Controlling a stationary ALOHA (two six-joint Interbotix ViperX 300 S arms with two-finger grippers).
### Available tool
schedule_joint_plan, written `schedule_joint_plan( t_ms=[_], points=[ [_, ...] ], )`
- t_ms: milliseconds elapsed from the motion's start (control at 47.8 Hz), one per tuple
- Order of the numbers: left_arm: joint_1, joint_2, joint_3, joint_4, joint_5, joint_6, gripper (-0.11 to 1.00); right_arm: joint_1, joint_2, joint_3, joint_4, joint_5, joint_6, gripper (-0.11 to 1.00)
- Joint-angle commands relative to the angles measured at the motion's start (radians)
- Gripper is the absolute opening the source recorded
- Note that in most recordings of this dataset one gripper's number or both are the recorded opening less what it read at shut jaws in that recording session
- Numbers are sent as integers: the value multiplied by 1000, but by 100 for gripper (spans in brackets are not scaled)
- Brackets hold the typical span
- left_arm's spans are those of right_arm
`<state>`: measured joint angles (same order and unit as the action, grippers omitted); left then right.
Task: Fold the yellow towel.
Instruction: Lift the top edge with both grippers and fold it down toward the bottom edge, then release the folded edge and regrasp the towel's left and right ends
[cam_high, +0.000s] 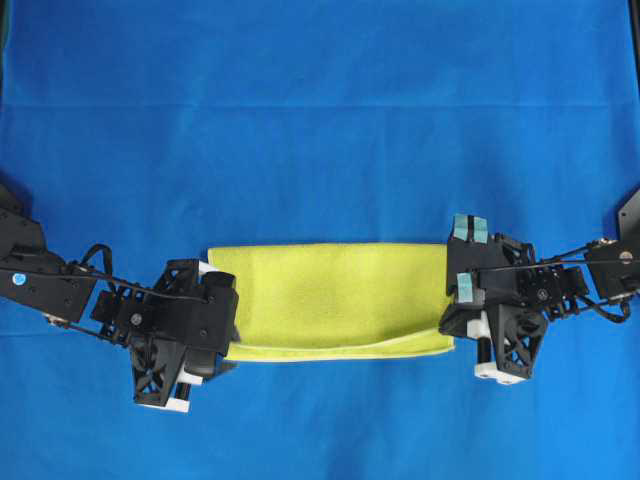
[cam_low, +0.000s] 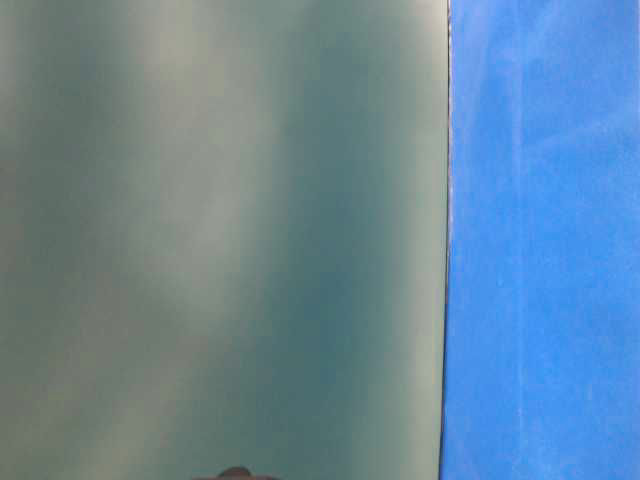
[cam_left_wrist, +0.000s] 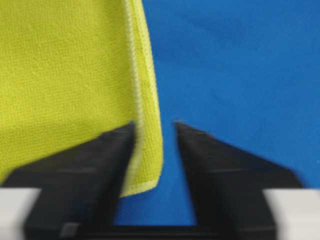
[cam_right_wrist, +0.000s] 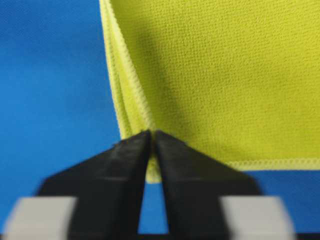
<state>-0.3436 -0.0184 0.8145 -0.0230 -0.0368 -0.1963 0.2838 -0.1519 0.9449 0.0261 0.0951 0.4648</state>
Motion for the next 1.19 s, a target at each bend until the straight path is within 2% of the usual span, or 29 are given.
schedule_joint_plan(
  t_ms=[0,84,146,293,544,690,837,1171],
  points=[
    [-3,-12,-23,-2,-6,2,50,6,-9,-25,3,-5,3,31],
    [-3,-18,-23,-2,0,2,69,17,-21,-29,3,6,3,56],
    [-3,-29,-21,-2,9,6,73,18,-38,-31,0,18,2,66],
    [18,-80,-15,0,57,32,69,-15,-92,-15,-31,35,-3,57],
    [193,-100,12,0,57,104,68,-221,-100,14,-95,55,-6,58],
    [282,-91,38,0,54,112,68,-293,-75,23,-132,60,-6,58],
    [327,-61,74,0,32,112,68,-307,-34,11,-135,63,-5,58],
    [345,2,115,0,-35,114,65,-327,61,6,-137,52,-5,58]
  ],
)
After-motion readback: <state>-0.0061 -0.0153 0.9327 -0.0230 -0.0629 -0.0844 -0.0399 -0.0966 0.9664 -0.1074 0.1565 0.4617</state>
